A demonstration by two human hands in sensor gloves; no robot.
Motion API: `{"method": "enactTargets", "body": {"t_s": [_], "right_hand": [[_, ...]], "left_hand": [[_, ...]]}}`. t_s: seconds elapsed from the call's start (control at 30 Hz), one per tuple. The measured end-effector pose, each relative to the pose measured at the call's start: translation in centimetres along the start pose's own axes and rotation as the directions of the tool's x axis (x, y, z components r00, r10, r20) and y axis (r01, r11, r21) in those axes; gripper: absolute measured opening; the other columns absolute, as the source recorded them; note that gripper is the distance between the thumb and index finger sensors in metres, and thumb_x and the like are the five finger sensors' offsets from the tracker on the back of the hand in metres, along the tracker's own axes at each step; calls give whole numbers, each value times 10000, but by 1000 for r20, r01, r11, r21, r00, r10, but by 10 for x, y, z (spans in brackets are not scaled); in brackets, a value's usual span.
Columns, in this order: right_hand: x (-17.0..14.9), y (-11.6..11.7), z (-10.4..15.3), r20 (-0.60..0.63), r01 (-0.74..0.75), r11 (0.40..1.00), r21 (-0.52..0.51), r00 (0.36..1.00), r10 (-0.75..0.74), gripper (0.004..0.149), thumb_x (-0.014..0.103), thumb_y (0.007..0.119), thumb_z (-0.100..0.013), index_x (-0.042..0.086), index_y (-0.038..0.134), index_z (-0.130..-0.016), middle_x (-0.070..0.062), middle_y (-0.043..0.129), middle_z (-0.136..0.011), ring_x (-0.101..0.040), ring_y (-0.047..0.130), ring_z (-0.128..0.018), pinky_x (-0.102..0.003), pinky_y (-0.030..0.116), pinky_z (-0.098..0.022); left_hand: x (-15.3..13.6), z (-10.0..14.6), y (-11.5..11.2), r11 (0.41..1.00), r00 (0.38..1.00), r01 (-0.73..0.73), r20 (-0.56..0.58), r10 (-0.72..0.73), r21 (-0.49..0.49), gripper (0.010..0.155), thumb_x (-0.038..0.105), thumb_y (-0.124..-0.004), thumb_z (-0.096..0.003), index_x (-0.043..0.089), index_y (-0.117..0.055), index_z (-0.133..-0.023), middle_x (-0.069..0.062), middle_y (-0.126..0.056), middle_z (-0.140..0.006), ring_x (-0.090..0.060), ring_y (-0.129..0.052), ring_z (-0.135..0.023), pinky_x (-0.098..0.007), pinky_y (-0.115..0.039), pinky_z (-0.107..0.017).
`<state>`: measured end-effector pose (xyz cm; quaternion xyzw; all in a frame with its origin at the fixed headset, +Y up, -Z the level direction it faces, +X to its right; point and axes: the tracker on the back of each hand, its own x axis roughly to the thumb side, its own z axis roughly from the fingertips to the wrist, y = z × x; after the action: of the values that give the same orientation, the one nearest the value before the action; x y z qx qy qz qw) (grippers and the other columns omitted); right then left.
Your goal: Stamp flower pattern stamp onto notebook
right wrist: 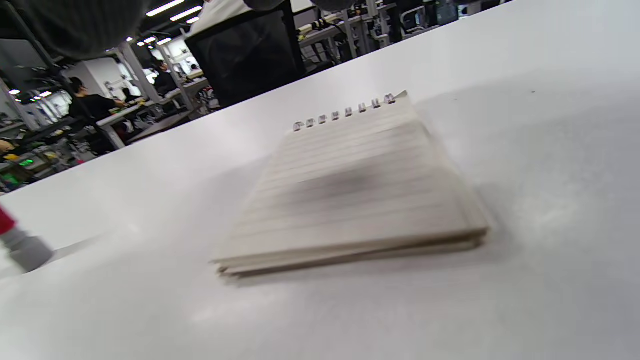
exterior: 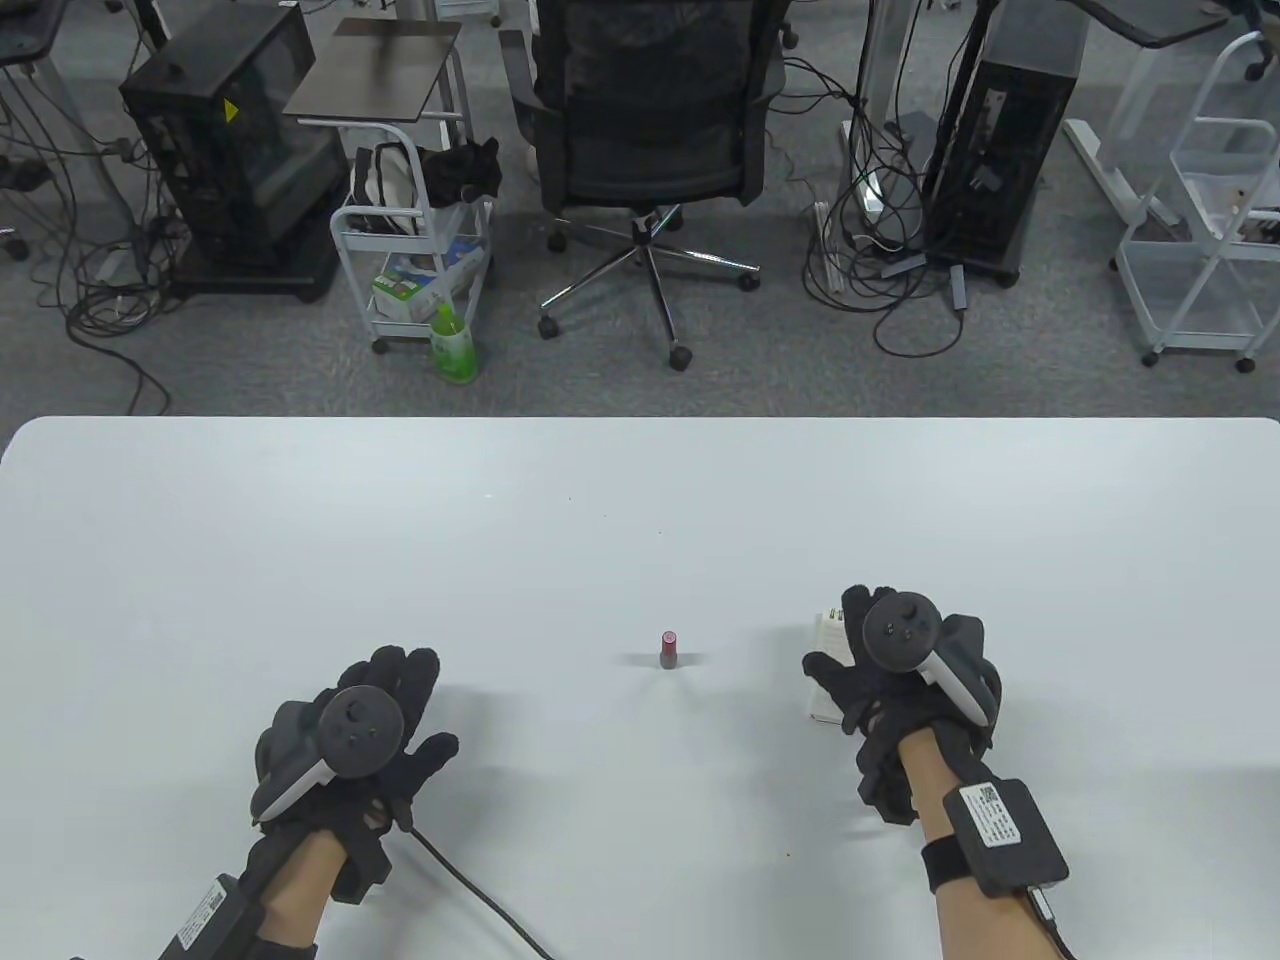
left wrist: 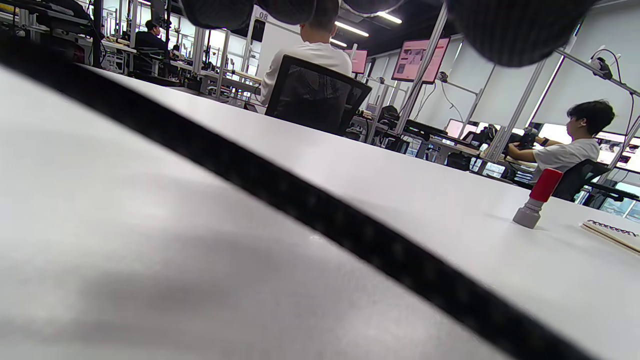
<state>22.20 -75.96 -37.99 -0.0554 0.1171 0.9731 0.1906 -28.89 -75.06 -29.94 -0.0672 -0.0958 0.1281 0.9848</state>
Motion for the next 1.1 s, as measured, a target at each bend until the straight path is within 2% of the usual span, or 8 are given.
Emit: {"method": "enactTargets", "body": {"t_s": [0.07, 0.13, 0.2, 0.3, 0.53, 0.77, 0.97, 1.1], "right_hand": [[-5, -2, -16, -39, 1, 1000, -4, 999, -1, 793, 519, 700, -435, 272, 282, -1063, -124, 195, -1102, -430, 199, -1056, -663, 338, -720], [-8, -2, -30, -74, -18, 1000, 4, 997, 18, 737, 354, 729, -468, 294, 278, -1048, -95, 248, -1103, -404, 268, -1068, -663, 367, -721], [-10, 0, -43, -102, -127, 991, 38, 986, 130, 732, 270, 750, -464, 292, 300, -1041, -89, 320, -1096, -386, 367, -1065, -650, 434, -712], [-12, 4, -54, -102, -231, 970, 72, 966, 237, 770, 268, 810, -438, 295, 327, -1037, -77, 371, -1092, -374, 414, -1062, -647, 460, -709], [-16, 7, -64, -90, -188, 966, 179, 974, 206, 824, 291, 894, -390, 263, 395, -1044, -112, 472, -1065, -421, 495, -1028, -657, 487, -698], [-17, 6, -65, -39, -201, 976, 83, 978, 205, 808, 284, 940, -342, 259, 505, -1022, -113, 634, -974, -408, 657, -929, -604, 589, -656], [-21, 9, -65, -62, -134, 986, 99, 988, 141, 832, 276, 941, -325, 221, 501, -1029, -146, 637, -945, -431, 620, -901, -616, 562, -656], [-26, 5, -61, -63, -79, 997, -24, 995, 77, 772, 231, 966, -294, 193, 621, -984, -155, 747, -846, -434, 753, -810, -621, 638, -605]], "left_hand": [[-1, 0, 0, 1000, 1000, 0, -3, 0, -6, 834, 604, -661, -383, 279, -286, -1052, -138, -277, -1120, -498, -367, -1031, -702, -339, -668], [-1, 0, 0, 1000, 1000, -9, -6, 9, -10, 834, 604, -661, -382, 279, -286, -1052, -138, -279, -1120, -497, -368, -1031, -702, -338, -668], [-2, -1, 0, 1000, 1000, -15, -8, 14, -13, 834, 601, -663, -382, 276, -288, -1053, -140, -282, -1120, -500, -370, -1030, -704, -337, -667], [0, -3, -2, 1000, 1000, -3, -3, 3, -24, 832, 601, -663, -382, 277, -291, -1052, -141, -286, -1119, -500, -374, -1029, -703, -340, -667], [0, -4, -6, 999, 1000, 5, -2, -5, -45, 829, 601, -662, -382, 276, -296, -1051, -140, -300, -1118, -498, -392, -1027, -702, -352, -665], [-5, -5, -7, 998, 1000, -14, -15, 13, -60, 829, 596, -665, -383, 274, -296, -1052, -141, -299, -1118, -501, -391, -1026, -704, -347, -665], [-5, -6, -8, 998, 1000, -18, -17, 17, -60, 828, 594, -666, -383, 272, -299, -1052, -143, -302, -1117, -502, -395, -1025, -704, -350, -664], [-4, -6, -9, 998, 1000, -13, -13, 13, -64, 834, 597, -666, -383, 271, -286, -1051, -142, -305, -1116, -500, -400, -1025, -703, -358, -663]]}}
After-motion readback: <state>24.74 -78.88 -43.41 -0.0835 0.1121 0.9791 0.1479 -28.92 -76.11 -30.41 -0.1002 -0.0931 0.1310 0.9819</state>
